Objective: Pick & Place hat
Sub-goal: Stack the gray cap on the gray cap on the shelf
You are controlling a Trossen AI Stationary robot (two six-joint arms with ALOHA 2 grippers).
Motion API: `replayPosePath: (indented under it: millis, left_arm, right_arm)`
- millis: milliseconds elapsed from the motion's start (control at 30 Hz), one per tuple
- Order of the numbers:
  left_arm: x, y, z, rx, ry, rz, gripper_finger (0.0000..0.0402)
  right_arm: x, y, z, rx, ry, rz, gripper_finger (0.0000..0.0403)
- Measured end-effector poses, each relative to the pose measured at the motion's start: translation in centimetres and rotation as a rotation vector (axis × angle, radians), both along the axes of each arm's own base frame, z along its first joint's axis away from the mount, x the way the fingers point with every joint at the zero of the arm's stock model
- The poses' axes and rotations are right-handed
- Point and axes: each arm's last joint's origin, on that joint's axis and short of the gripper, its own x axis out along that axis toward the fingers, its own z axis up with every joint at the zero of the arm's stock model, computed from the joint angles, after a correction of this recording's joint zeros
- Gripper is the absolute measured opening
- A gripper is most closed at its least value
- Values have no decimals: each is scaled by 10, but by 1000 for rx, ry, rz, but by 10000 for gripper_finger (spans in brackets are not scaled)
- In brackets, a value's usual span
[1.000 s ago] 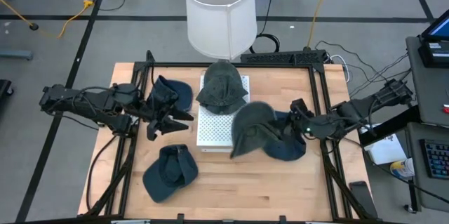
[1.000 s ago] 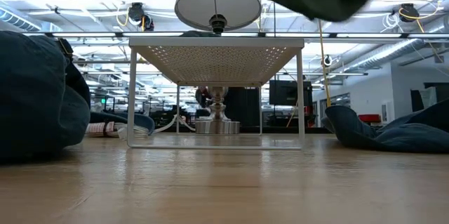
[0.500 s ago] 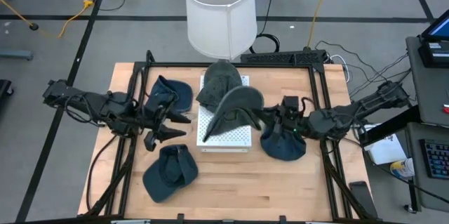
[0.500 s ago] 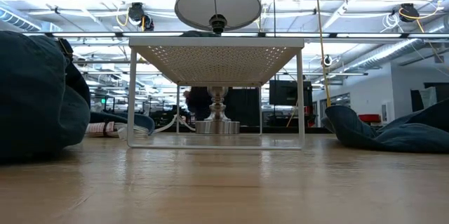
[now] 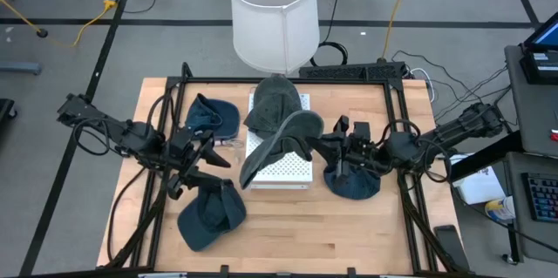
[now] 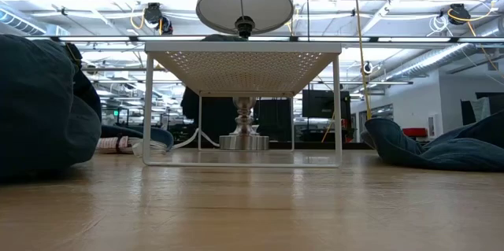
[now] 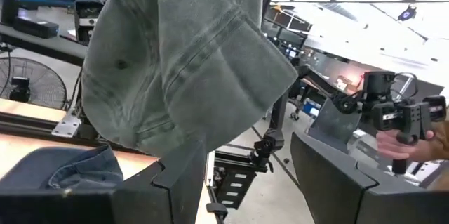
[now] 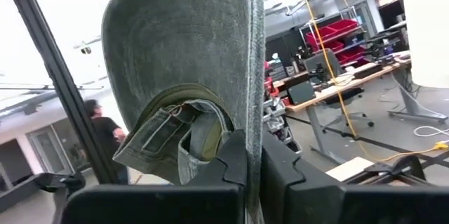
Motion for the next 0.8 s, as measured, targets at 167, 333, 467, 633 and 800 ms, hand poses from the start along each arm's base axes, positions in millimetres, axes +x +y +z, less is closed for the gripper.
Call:
replayPosePath:
  millis: [167, 333, 467, 633, 800]
  left_arm:
    - [-1, -2, 2, 47, -35, 53, 214]
    - [-4, -3, 7, 68, -85, 194, 214]
    - [-6, -6, 7, 75, -72, 303, 214]
    - [-5, -14, 13, 99, -65, 405, 214]
    - [5, -31, 28, 302, -26, 488, 214]
  right_arm:
    - [0, 0, 0, 31, -9, 14, 3]
    - [2, -1, -5, 44, 43, -12, 3]
    - [3, -4, -7, 84, 51, -30, 3]
    - [4, -9, -7, 92, 51, -43, 3]
    - [6, -15, -4, 177, -4, -31, 3]
